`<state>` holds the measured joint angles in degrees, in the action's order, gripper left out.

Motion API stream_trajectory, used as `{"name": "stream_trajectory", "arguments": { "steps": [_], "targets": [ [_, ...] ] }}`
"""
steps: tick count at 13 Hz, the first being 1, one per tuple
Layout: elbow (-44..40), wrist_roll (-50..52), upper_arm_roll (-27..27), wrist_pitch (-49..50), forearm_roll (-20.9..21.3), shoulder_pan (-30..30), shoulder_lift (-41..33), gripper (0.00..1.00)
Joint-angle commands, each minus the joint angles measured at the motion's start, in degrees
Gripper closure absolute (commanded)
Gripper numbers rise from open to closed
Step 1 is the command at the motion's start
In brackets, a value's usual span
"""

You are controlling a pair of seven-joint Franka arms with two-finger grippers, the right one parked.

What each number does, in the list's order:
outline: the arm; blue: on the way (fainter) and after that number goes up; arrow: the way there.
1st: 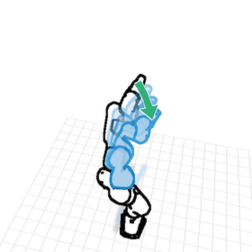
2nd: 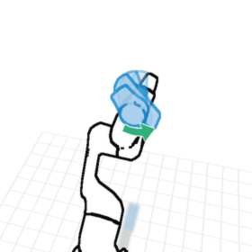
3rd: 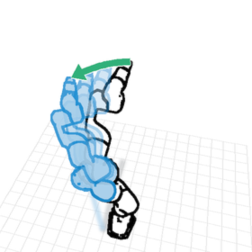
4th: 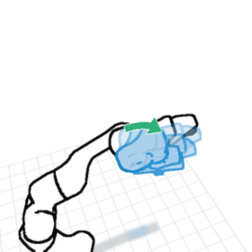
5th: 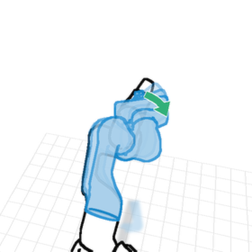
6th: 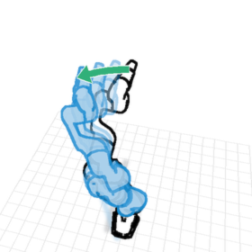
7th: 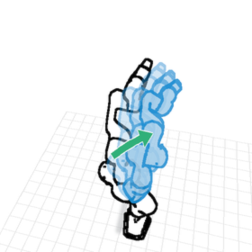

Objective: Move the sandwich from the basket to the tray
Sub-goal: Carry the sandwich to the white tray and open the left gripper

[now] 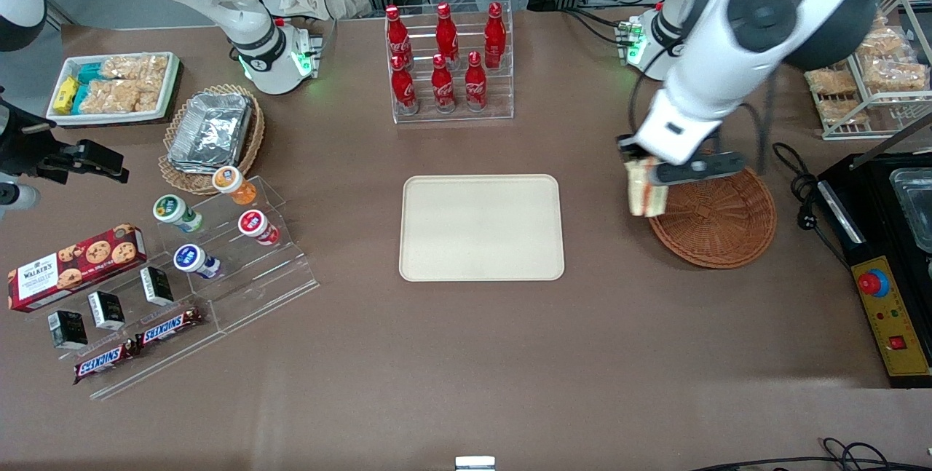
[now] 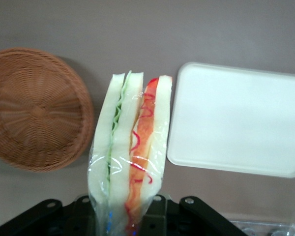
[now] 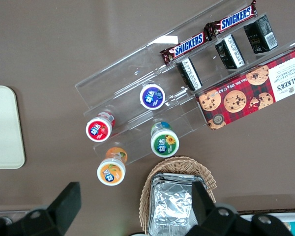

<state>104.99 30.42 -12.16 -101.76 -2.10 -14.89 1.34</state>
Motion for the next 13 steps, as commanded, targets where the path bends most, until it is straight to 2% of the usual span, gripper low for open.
{"name": "stream_trajectory", "arguments": {
  "steps": [1, 4, 7, 10, 12, 13],
  "targets": [
    [-3.3, -4.6, -0.9, -2.5, -0.3, -2.0, 6.8, 1.00],
    [-3.0, -4.2, -1.1, -8.6, -0.2, -3.7, 15.2, 1.00],
    [1.2, -4.1, -1.0, -20.8, 0.3, -5.1, 22.0, 1.00],
    [2.7, 1.9, -0.9, -29.9, 1.0, -8.3, 28.2, 1.00],
    [2.5, 8.9, -0.8, -32.1, 6.1, -9.9, 31.1, 1.00],
    [2.6, 11.6, -0.8, -32.3, 8.9, -10.0, 31.7, 0.96]
  ]
}}
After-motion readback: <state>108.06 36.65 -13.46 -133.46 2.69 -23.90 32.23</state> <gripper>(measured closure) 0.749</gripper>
